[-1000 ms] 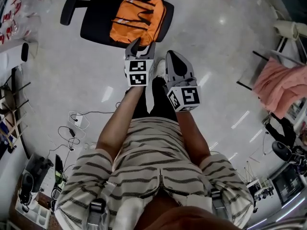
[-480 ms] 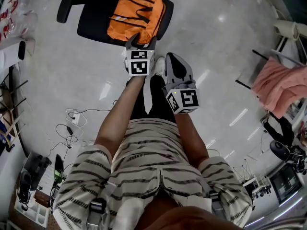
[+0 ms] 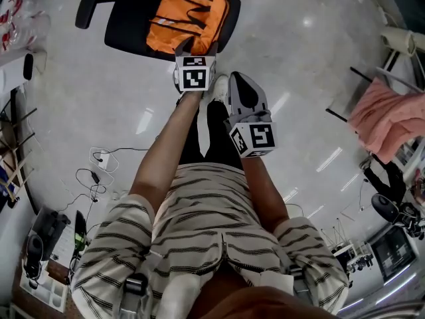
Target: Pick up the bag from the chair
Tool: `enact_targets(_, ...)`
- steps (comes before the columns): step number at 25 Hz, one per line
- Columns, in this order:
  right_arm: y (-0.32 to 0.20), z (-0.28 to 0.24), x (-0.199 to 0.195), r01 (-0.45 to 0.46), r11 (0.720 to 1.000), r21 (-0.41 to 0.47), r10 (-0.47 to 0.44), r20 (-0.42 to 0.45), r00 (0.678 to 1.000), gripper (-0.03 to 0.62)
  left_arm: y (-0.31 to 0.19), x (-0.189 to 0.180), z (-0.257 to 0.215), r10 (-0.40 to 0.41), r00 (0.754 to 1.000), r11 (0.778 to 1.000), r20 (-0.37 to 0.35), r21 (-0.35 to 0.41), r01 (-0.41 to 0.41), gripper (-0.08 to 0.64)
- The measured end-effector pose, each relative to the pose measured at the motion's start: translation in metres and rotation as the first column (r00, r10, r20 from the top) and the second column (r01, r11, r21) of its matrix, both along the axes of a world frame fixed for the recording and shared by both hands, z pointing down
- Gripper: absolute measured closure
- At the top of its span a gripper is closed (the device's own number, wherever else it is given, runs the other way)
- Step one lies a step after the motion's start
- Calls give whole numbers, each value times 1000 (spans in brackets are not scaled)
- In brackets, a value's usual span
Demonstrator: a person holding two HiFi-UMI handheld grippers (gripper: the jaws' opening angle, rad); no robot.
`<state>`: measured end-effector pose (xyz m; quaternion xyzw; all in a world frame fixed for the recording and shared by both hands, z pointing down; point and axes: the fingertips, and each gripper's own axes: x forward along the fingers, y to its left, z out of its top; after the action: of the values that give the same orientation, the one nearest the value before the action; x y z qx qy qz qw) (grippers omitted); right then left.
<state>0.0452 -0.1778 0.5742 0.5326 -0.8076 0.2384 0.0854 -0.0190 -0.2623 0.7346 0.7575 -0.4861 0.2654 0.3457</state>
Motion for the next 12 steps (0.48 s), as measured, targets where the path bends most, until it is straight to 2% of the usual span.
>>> enact_targets(4, 1, 3, 2, 0, 1000, -7, 0, 0, 1000, 574, -3, 4, 11, 2, 1000, 999, 10, -36, -1, 284)
enact_targets(8, 4, 10, 5, -1, 1000, -17, 1, -19, 1000, 574, -8, -4, 23, -33, 998, 999, 53, -35, 35, 284)
enact_targets(12, 5, 12, 12, -10, 1000, -27, 9, -26, 1000, 574, -8, -2, 29, -21, 997, 999, 74, -47, 24, 287)
